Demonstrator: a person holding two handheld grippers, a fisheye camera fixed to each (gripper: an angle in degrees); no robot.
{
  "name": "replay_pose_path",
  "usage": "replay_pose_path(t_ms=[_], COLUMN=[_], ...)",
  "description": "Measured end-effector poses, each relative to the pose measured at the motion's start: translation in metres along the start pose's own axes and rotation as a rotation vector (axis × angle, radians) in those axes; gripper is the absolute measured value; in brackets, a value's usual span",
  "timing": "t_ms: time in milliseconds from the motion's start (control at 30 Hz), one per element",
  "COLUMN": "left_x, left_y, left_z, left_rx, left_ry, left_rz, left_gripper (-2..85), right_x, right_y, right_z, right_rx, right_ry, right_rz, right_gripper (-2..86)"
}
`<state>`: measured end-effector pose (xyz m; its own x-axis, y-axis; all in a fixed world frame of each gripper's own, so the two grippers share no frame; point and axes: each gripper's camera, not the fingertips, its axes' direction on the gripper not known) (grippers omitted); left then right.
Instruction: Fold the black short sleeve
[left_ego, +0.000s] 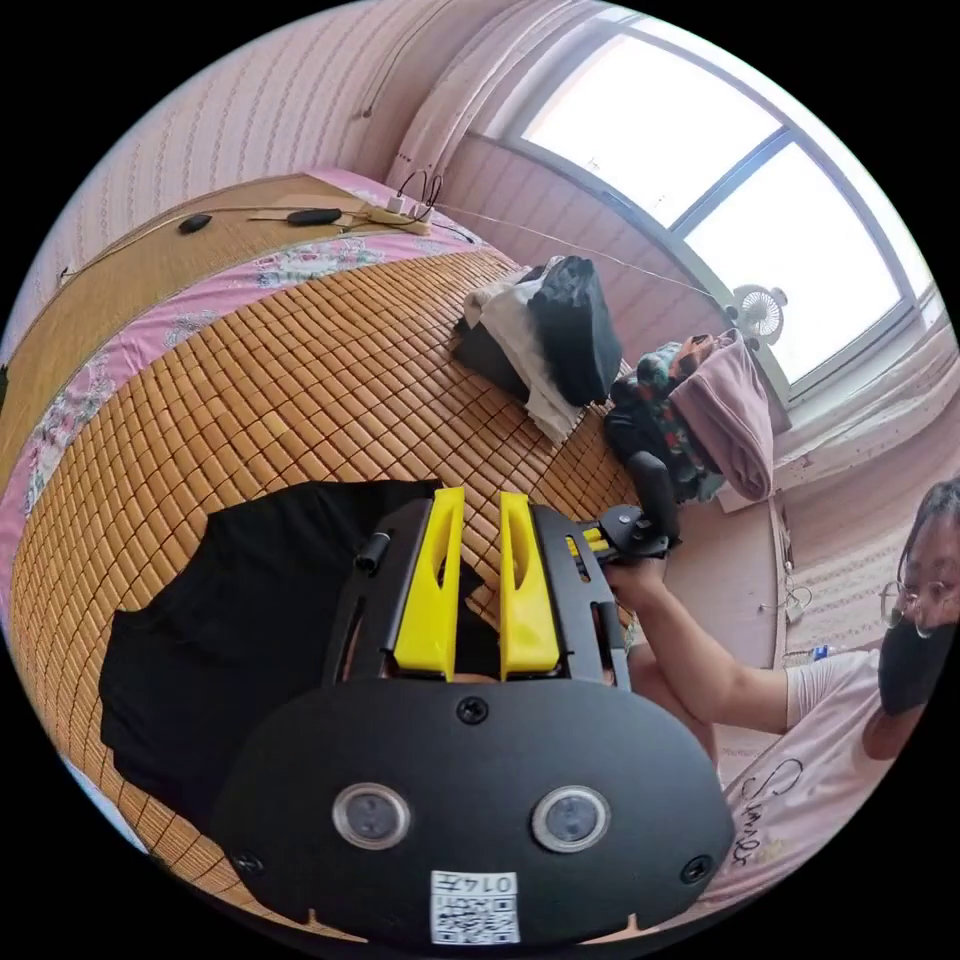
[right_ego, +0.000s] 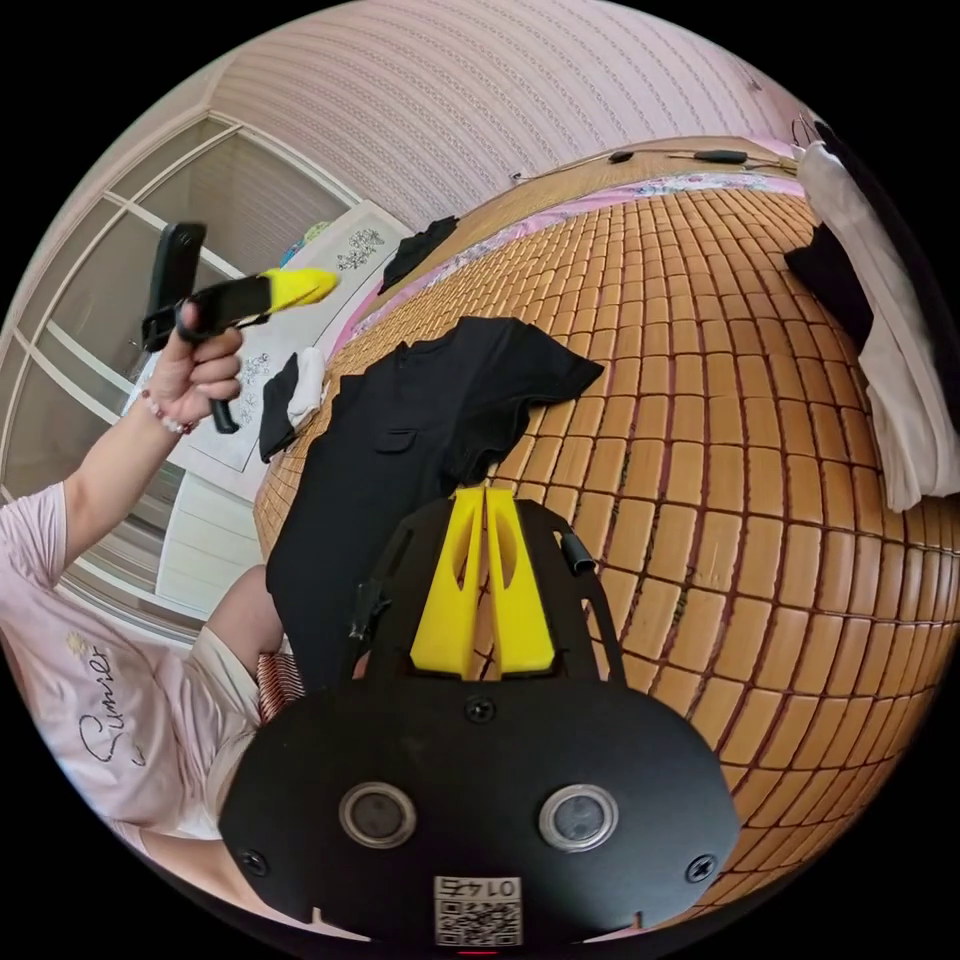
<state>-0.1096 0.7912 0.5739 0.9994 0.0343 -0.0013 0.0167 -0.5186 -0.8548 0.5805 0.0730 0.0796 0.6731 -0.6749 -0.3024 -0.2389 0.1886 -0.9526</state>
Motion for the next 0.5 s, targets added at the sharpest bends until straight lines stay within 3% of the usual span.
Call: replay_pose_path(t_ms=[100,267,367,500], left_x=[-0.009,-0.054,-0.089,-0.133], left_y=[0.076,0.237,0.345,0.466], left_z=[-0.065,-0.144,-0.18,-0.209], left_rx=[0.039,0.059,0.096,0.184], left_ry=[-0.081,-0.243,-0.299,-0.297], left_rz=[-0.018,-0.218,-0.419,-0.665], left_gripper=[6.3,5.9,5.6,5.5], right_x=[-0.035,-0.14,-0.208,-0.279], right_y=[-0.004,-0.009,-0.011,-0.048], right_z=[0.001,0.023,0.029,0.054], right_rx=[0.016,0.057,0.144,0.109], right_ry=[0.064,0.246,0.183,0.038], right_rz=[-0.053,-0.251,-0.394,-0.431], right_gripper=[0.1,1.8,4.9,7.4])
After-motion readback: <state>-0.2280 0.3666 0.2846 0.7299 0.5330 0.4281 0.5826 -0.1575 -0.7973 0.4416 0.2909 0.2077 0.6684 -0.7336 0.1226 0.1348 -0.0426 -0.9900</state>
